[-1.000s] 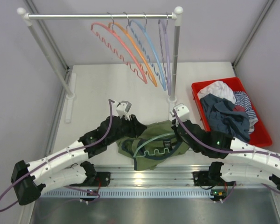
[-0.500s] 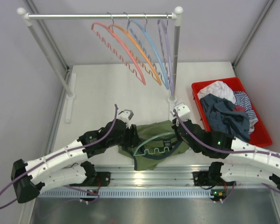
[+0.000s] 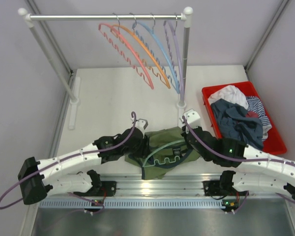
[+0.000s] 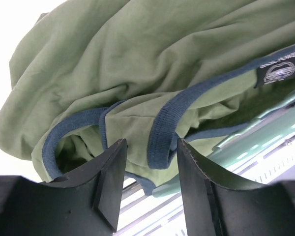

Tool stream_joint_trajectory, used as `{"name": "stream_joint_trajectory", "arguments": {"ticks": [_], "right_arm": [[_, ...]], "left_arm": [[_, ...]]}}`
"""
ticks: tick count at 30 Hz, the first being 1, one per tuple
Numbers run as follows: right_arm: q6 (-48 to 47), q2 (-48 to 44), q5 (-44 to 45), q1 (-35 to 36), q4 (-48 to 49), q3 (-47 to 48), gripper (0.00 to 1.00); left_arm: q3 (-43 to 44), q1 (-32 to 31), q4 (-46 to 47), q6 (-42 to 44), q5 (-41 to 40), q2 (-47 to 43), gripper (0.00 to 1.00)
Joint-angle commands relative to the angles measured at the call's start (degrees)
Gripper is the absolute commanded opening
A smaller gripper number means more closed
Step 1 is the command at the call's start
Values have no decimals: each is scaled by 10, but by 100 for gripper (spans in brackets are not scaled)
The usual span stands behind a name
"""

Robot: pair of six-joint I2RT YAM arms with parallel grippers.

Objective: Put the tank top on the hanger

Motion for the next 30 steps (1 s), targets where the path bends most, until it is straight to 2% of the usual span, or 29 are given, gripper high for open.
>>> {"name": "stream_joint_trajectory", "arguments": {"ticks": [1,6,9,11,12,15,30], "right_arm": [[2,-17,20,12,14,35,0],[8,-20,41,13,7,40,0],[11,-23,59,13,3,42,0],[14,-26,65,12,1,44,0],[16,-25,71,13,0,47,0],[25,-16,94,13,-16,55,0],[47,7,147,13,-29,53,0]], "left_arm": [[26,-3,-16,6,-15,14,50],[29,-3,-38,-2,-34,22,35],[24,-2,-42,-5,-39,15,17],[20,-3,-43,-7,-39,12,11],[16,-2,-43,-9,-38,10,5],[11,-3,-43,-11,-35,8,0],[28,-3,-74,-7,-6,-28,0]]}}
